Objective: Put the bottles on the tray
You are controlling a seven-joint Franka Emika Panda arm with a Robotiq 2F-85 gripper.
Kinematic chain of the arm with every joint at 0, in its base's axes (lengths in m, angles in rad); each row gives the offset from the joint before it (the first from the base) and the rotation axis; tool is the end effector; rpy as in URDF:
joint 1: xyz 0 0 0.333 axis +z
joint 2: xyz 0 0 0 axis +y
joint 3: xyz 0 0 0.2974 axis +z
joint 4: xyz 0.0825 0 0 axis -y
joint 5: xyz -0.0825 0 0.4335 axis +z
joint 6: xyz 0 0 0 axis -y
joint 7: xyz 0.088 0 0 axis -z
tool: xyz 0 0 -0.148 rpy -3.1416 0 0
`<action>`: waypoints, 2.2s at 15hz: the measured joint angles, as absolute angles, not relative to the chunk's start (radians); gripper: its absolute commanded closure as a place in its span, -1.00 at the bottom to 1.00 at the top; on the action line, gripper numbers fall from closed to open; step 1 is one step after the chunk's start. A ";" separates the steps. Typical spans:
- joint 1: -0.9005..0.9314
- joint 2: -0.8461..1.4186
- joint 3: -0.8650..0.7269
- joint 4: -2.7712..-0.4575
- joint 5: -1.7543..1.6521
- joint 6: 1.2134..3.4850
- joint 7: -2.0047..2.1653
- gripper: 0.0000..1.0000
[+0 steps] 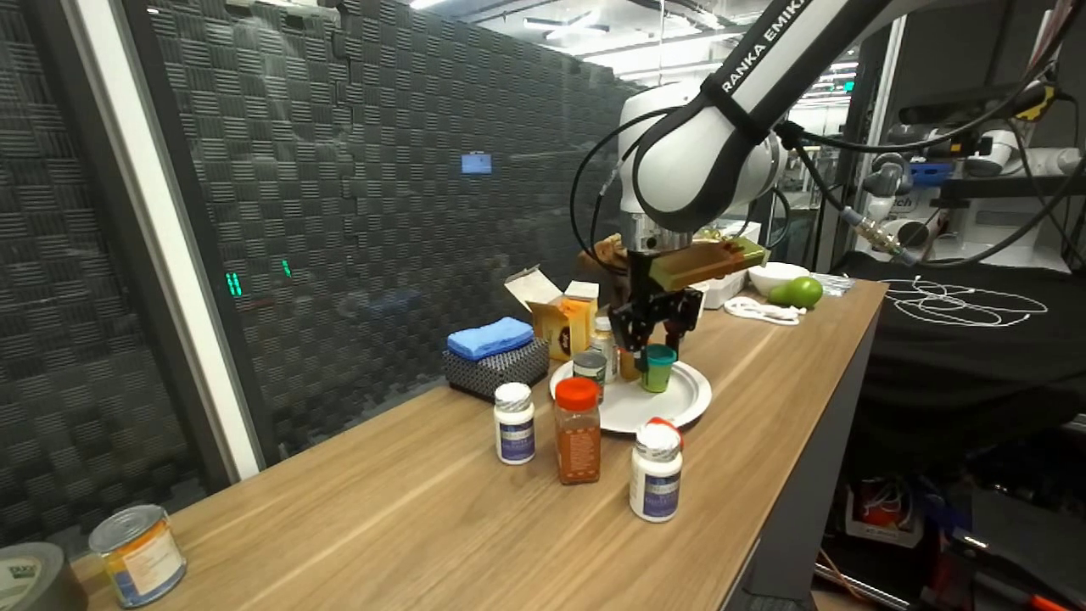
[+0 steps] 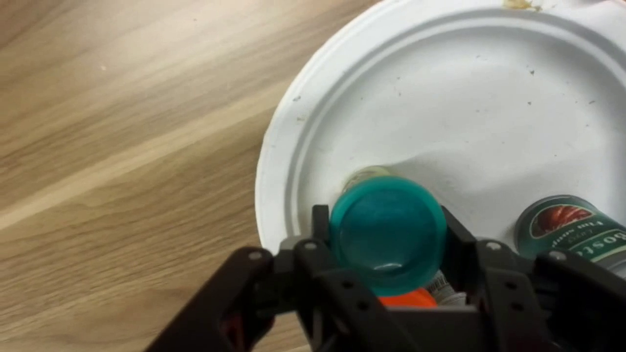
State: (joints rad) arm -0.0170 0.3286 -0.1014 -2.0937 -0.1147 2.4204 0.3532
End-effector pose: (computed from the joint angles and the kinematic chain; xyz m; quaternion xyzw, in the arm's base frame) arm 0.6050 -0.0777 0.1692 0.9806 -0.1886 0.0056 0.0539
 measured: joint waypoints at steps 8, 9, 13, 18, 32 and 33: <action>-0.016 0.313 -0.115 -2.100 -0.147 2.415 0.348 -1.00; -0.013 0.299 -0.115 -2.100 -0.147 2.401 0.348 -1.00; 0.009 0.189 -0.096 -2.100 -0.142 2.297 0.351 -1.00; 0.043 0.063 -0.016 -2.100 -0.065 2.176 0.350 -1.00; 0.127 0.066 0.113 -2.182 0.011 2.221 0.284 -1.00; 0.127 0.073 0.114 -2.192 0.011 2.243 0.271 -1.00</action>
